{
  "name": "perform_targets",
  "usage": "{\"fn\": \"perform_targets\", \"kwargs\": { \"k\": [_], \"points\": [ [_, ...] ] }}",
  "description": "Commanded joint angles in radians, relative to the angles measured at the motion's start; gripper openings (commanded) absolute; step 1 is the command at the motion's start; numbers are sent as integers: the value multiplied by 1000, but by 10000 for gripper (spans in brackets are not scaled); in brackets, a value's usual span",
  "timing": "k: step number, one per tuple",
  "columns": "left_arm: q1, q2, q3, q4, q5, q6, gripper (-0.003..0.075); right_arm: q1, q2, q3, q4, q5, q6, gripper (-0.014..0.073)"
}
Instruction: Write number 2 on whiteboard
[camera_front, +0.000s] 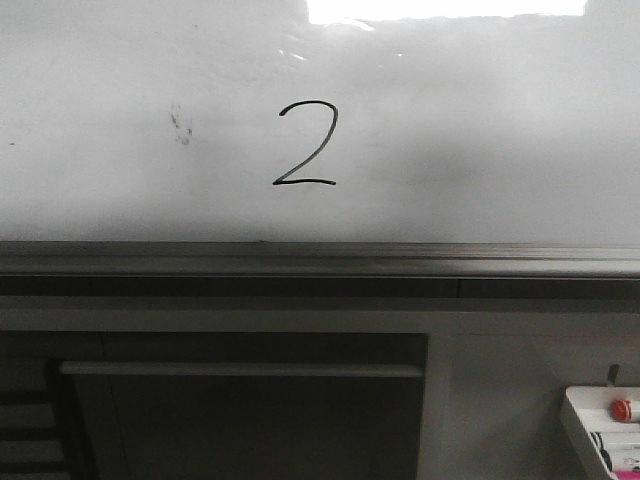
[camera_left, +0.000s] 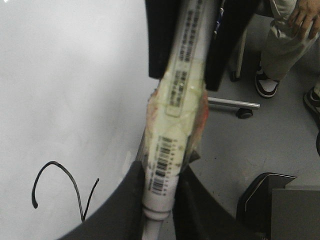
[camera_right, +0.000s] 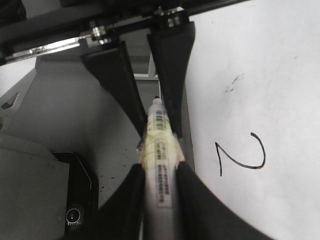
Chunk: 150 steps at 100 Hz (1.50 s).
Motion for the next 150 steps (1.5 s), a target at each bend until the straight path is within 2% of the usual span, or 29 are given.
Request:
{"fn": "perform_targets", "kwargs": {
  "k": [1,4,11,26,44,64,76,94,119,142,150],
  "points": [
    [-4,-24,-33,-32,-40,-8,41,0,-17,-31,39,3,23,222],
    [-2,-24,-33,-32,-40,-11,41,0,-17,-33,37,-4,35,278],
    [10,-26,-33,-29,-40,-24,41,-2,-23,-52,12,-23,80,347],
    [68,-55,-33,5,-39,-105,41,-25,-70,-100,-100,-35,238,352],
    [197,-167,73,68,-85,-219,41,-87,-191,-93,-306,-62,592,352],
    [364,-333,344,68,-332,-286,41,-106,-349,2,-341,-175,805,352],
    [449,-375,469,52,-506,-353,41,-106,-430,90,-341,-244,878,352],
    [514,-328,555,-2,-619,-371,41,-106,-506,198,-344,-281,884,352],
    [522,-209,557,-35,-723,-371,41,-106,-508,229,-345,-289,884,352],
    [522,-162,555,-40,-711,-371,52,-106,-508,229,-345,-289,884,352],
    [522,-162,555,-40,-706,-371,110,-106,-508,229,-345,-289,884,352]
  ]
}}
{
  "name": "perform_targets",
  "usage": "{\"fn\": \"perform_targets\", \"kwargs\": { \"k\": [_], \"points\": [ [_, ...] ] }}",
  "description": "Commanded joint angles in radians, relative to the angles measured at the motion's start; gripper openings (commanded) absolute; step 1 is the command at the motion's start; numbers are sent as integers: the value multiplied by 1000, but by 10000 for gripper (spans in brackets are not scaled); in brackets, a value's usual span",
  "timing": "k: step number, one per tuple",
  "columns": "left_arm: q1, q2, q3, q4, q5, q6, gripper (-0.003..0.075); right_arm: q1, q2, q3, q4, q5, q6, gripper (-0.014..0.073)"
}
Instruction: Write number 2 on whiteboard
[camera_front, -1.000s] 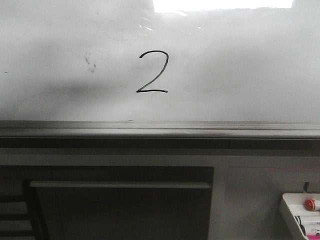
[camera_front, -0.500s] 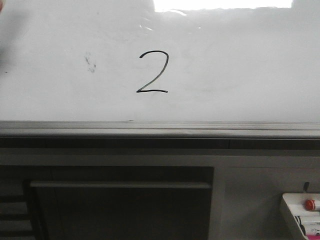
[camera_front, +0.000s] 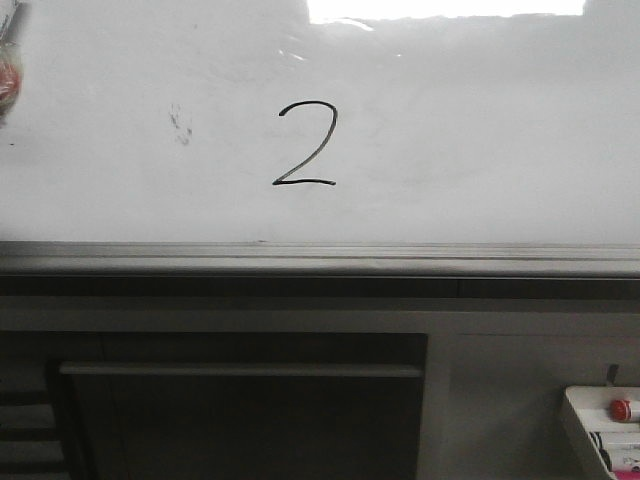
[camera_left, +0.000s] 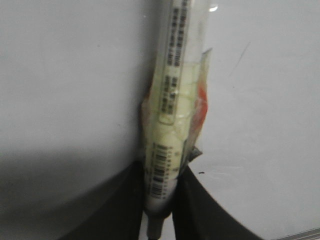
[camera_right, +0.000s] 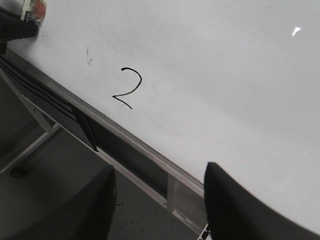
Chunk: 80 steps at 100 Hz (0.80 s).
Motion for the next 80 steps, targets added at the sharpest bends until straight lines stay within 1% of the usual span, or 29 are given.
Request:
{"fn": "perform_targets", "kwargs": {
  "k": [1,9,14,21,28,38,47,54,65,71,74,80],
  "points": [
    [2,-16,-29,-17,-47,-11,118,-8,-3,-25,15,-66,0,352],
    [2,-16,-29,-17,-36,-11,229,-8,-3,-24,9,-64,0,352],
    [2,-18,-29,-17,-26,-11,316,-8,-3,-14,0,-64,9,352],
    [4,-32,-31,-15,2,-11,380,-8,-3,16,-15,-82,47,352],
    [19,-57,-36,-2,47,-11,385,-18,-3,60,-47,-110,100,352],
    [71,-93,-74,27,174,-11,383,-51,-3,141,-57,-150,150,352],
    [126,-127,-114,87,289,-74,379,-80,-3,209,-57,-191,189,352],
    [158,-155,-143,193,367,-168,379,-95,-3,241,-60,-200,208,352],
    [169,-205,-178,438,474,-370,379,-101,-5,259,-72,-209,251,332],
    [163,-235,-182,538,498,-433,377,-101,-7,259,-75,-217,254,288],
    [161,-251,-182,567,501,-460,375,-101,-12,262,-75,-227,256,265],
    [161,-290,-180,598,501,-471,356,-101,-33,274,-77,-257,256,212]
  ]
}}
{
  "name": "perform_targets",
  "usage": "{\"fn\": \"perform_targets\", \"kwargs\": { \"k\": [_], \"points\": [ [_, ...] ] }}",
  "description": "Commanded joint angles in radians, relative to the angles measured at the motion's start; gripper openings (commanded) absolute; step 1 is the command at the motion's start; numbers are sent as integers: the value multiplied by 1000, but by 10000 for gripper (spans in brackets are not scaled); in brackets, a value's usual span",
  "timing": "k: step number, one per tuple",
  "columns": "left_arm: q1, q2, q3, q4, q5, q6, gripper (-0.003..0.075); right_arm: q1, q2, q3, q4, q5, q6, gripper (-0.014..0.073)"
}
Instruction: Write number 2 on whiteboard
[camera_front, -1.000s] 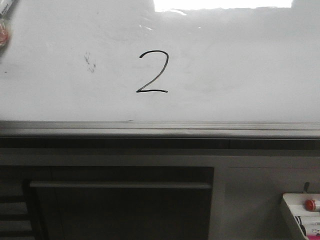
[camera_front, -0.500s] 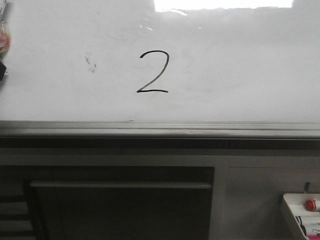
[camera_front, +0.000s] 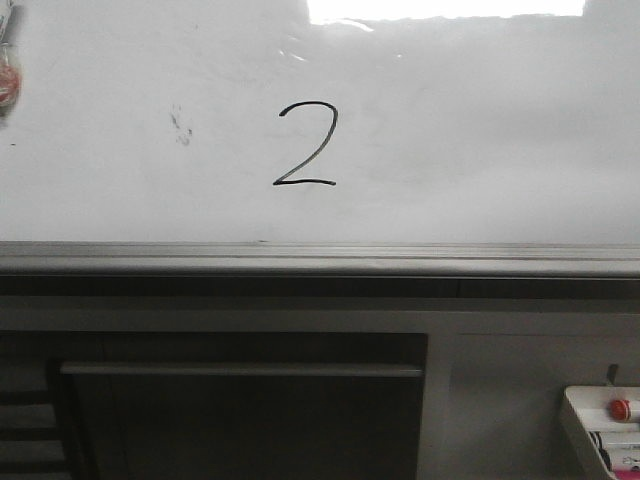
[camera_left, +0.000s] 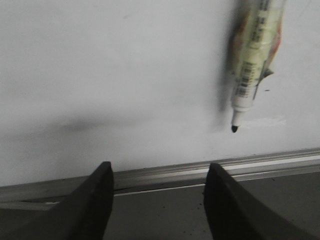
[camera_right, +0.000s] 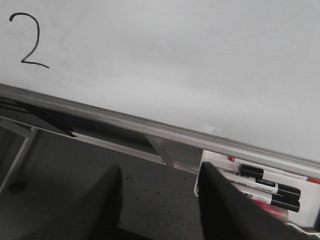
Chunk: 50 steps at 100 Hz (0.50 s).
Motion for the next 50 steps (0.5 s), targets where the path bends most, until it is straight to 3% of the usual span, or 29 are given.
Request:
{"fn": "perform_targets", "kwargs": {
  "k": [1,14,34,44,50],
  "points": [
    [-2,-65,-34,88,-33,-67,352,-5,-31,-8,5,-105,8,206],
    [-2,-173,12,81,-119,-67,275,-5,-124,42,-9,-214,-1,111],
    [-2,-381,209,-39,-403,-67,116,-5,-328,143,-64,-339,-39,-67],
    [-2,-468,325,-76,-581,-67,-20,-5,-419,178,-82,-372,-46,-72],
    [-2,-509,397,-123,-689,-67,-18,-5,-464,202,-90,-425,-43,-72]
  ]
}}
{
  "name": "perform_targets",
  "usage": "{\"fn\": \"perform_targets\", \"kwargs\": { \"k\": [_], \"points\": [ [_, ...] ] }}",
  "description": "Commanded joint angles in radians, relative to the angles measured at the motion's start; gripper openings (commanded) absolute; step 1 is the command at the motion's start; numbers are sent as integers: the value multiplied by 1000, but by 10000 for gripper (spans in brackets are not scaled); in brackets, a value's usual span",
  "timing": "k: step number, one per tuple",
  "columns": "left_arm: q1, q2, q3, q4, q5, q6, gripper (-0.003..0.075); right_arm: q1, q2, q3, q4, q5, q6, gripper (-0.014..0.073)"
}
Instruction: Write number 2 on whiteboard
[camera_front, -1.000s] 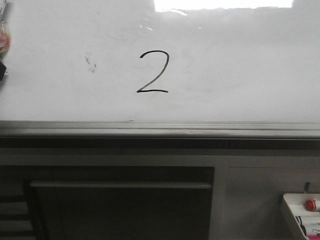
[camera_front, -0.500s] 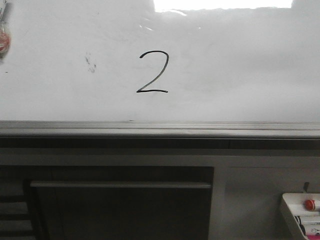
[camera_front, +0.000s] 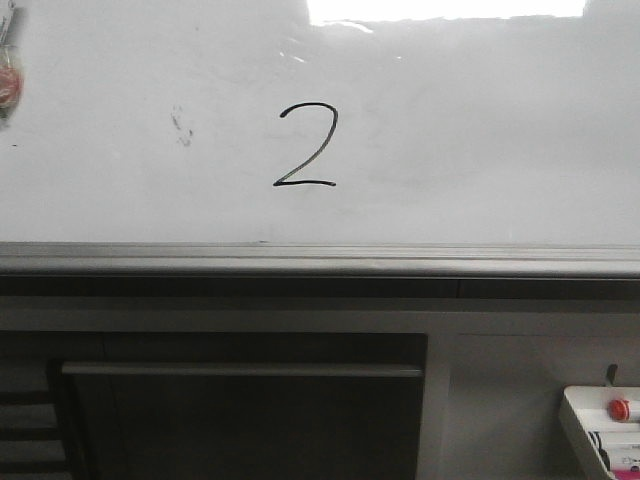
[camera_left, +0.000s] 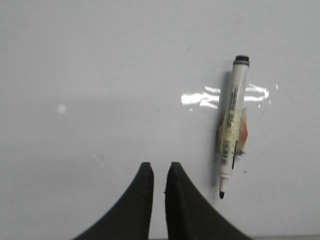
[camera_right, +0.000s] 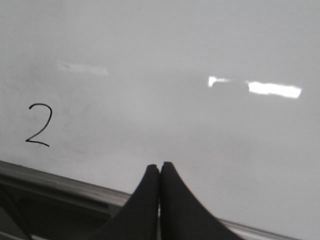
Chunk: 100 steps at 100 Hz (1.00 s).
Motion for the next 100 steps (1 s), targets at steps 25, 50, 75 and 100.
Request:
{"fn": "perform_targets", "kwargs": {
  "k": [25,50,75,100],
  "points": [
    [-2,-108,227,-154,-297,-15,-18,-5,-120,34,-11,-142,-12,-72],
    [-2,-106,343,-154,-296,-15,-18,-5,-120,34,-11,-140,-12,-72],
    [-19,-332,476,-154,-347,-15,-18,-5,-120,34,-11,-140,-12,-72],
    [-23,-545,503,-53,-232,14,-18,-5,-120,34,-11,-140,-12,-72]
  ]
}}
